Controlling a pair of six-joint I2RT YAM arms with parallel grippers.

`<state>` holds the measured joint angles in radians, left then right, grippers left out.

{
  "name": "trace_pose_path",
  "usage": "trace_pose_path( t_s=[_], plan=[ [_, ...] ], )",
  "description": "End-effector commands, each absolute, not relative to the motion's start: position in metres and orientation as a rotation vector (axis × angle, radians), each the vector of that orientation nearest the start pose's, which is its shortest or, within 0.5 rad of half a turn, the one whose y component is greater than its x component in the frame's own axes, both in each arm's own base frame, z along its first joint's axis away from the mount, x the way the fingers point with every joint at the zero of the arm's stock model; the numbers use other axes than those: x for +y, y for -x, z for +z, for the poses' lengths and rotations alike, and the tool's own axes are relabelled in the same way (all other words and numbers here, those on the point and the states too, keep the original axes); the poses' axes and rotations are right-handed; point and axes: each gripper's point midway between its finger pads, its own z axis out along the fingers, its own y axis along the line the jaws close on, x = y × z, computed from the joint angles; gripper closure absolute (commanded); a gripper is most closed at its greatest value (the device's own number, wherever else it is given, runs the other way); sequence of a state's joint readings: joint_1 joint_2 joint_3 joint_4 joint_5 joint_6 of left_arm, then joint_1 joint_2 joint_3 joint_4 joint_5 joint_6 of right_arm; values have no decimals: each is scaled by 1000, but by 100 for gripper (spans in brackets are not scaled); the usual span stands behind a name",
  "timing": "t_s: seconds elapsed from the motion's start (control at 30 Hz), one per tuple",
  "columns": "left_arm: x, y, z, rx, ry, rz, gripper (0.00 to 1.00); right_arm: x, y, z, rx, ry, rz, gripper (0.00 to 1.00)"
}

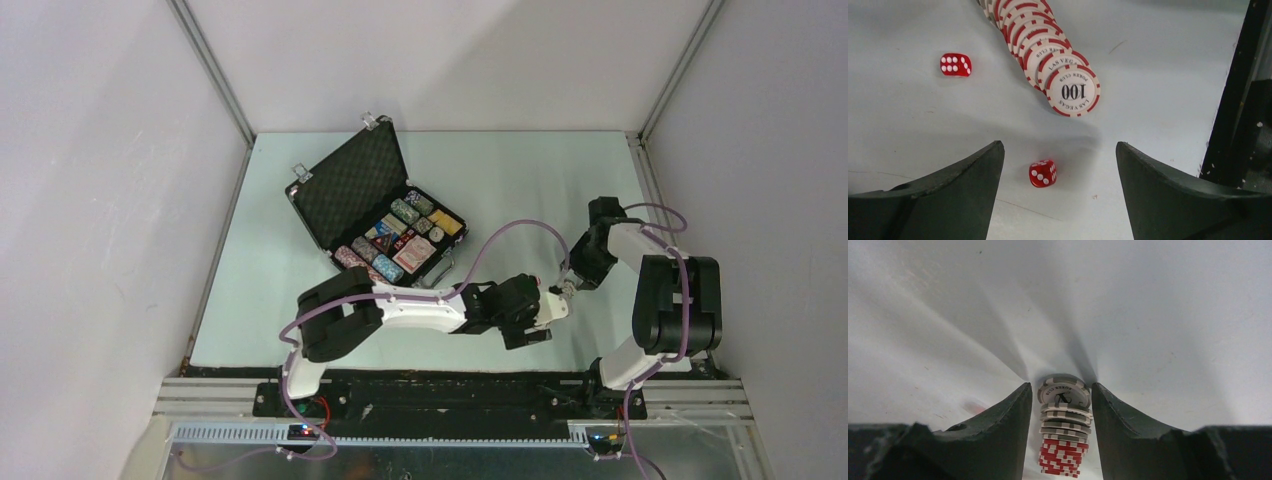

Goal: Pack up texas hold em set

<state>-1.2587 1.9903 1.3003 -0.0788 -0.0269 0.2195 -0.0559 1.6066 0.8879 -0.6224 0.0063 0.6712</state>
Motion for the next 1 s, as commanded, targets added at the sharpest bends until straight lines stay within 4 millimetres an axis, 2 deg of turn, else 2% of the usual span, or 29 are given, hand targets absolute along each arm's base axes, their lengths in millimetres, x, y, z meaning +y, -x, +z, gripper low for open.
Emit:
trace_pose_path(
  t_s=[0.0, 0.33, 0.7, 0.93, 0.97],
  plan=[
    [-499, -183, 61, 1692, -1533, -494, 12, 22, -278, 8, 2778, -1002, 141, 50],
    [-502, -189, 55, 1682, -1522, -503, 16, 34, -265, 5, 2824, -997, 220, 52],
    [-499, -187, 46, 1710, -1539, -511, 21, 28, -252, 10, 2835, -1013, 188, 52],
    [-501, -178, 41, 1716, -1572, -557, 20, 26, -244, 12, 2816, -1075, 220, 44],
    [-501, -178, 42, 1716, -1572, -556, 20, 26, -242, 11, 2819, -1079, 220, 40]
  ],
)
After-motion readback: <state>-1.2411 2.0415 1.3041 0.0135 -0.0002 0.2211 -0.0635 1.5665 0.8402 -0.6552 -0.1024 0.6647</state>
